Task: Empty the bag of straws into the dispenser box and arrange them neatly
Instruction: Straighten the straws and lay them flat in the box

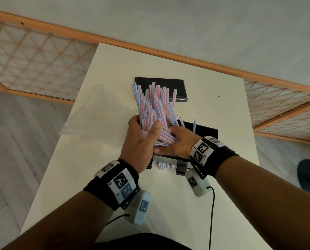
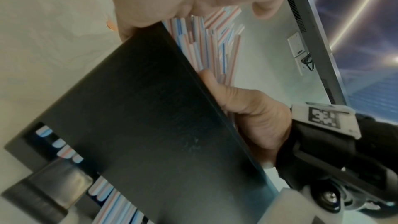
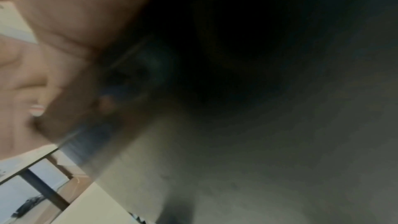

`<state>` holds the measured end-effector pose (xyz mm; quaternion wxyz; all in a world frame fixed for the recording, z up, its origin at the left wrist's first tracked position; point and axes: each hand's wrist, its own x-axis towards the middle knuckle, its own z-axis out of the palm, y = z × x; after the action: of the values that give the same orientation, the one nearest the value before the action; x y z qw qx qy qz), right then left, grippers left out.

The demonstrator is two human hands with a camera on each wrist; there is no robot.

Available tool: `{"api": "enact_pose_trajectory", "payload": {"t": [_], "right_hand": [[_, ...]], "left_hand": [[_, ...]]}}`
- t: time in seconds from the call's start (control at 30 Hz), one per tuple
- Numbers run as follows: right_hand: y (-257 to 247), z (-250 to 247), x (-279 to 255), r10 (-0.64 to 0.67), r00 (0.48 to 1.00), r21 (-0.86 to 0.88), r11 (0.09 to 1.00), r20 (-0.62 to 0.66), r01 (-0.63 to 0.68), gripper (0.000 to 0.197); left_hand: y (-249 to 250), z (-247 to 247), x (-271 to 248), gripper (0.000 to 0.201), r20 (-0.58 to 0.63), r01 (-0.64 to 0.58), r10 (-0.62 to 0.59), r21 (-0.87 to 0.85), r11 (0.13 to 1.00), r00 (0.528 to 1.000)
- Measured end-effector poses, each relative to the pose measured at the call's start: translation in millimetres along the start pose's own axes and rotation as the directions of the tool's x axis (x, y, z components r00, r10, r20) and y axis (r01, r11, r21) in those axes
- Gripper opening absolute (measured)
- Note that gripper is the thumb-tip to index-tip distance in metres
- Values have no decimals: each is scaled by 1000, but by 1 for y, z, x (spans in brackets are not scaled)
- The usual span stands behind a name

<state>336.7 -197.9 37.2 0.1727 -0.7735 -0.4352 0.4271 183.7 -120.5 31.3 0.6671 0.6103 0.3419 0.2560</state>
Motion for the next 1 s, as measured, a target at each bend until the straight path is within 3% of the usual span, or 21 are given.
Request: {"api": "enact_pose_trajectory", "payload": {"t": [0.23,0.4,0.53,0.63,0.7,0.87,0.93,1.0], "right_hand": [[-9,-5,-6,-140,980,9,990,-141,143,66],[-2,-3,-10,-57,996,-152,987,-61,47,58],[7,0,-11,36,999,-144,989,-12,-37,65],[3,-6,-13,-48,996,-27,999,-72,46,61],[1,-10,-14,-71,993,-51,996,-92,67,58],[13,-1,-8,74,996,-240,967,-48,-84,90],[6,-7,-9,70,997,-281,957,-26,-74,79],[-4,-17,-12,67,998,-330,942,13,-59,67]], "left_hand": [[7,-6,-3,80,-15,-41,41,-23,999,999],[5,-10,-1,104,-126,-26,24,-13,1000,992],[17,-11,3,93,-223,-111,97,-51,993,970],[24,-9,5,89,-225,-173,154,-71,982,962],[28,-8,5,88,-223,-177,157,-70,982,962],[28,-6,4,97,-168,-98,106,56,994,980],[29,-4,3,105,-118,-77,92,128,989,989],[28,-3,3,101,-109,-78,97,169,982,989]]}}
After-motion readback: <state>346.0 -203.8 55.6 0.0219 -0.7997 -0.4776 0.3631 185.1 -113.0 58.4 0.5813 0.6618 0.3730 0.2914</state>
